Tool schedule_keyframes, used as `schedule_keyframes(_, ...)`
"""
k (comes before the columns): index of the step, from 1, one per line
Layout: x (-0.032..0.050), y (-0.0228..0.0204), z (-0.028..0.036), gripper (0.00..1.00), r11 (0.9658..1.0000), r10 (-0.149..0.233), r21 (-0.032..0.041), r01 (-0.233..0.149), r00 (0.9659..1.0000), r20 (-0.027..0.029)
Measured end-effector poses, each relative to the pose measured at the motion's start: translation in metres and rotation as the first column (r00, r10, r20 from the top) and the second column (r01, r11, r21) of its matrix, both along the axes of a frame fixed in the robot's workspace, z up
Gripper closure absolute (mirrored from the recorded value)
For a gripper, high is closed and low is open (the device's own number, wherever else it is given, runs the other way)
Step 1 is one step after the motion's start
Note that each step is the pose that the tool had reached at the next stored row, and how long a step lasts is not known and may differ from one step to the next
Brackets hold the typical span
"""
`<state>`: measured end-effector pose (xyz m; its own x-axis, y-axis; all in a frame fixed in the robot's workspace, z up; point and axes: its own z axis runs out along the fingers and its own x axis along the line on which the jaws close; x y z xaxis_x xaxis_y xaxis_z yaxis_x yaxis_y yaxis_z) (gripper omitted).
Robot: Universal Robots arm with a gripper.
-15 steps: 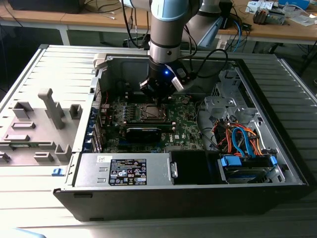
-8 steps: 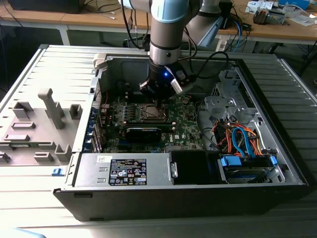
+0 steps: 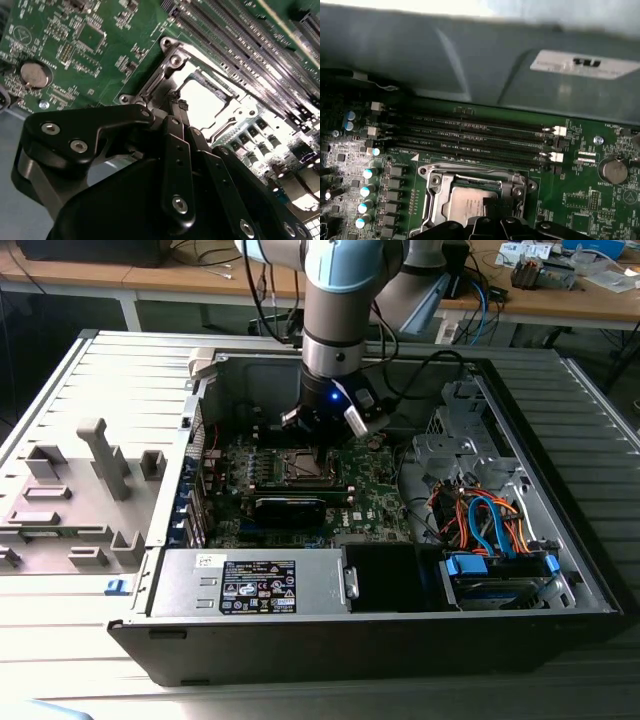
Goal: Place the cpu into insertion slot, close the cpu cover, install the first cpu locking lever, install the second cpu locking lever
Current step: 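Install the first cpu locking lever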
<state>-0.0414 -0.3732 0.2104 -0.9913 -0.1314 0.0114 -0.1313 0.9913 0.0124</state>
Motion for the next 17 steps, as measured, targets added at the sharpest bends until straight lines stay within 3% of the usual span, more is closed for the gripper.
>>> schedule_keyframes(5,0.0,-0.0043,0.0052,0.89,1.0,-0.008,-0.0004,0.008,1.0,0.0)
schedule_keyframes(7,-0.0001,-0.0044,0.01,0.89,1.0,-0.008,-0.0005,0.008,1.0,0.0)
schedule_keyframes(11,0.0,-0.0044,0.0255,0.89,1.0,-0.008,-0.0005,0.008,1.0,0.0)
schedule_keyframes(17,0.0,-0.0044,0.0278,0.89,1.0,-0.008,0.0002,0.008,1.0,0.0001)
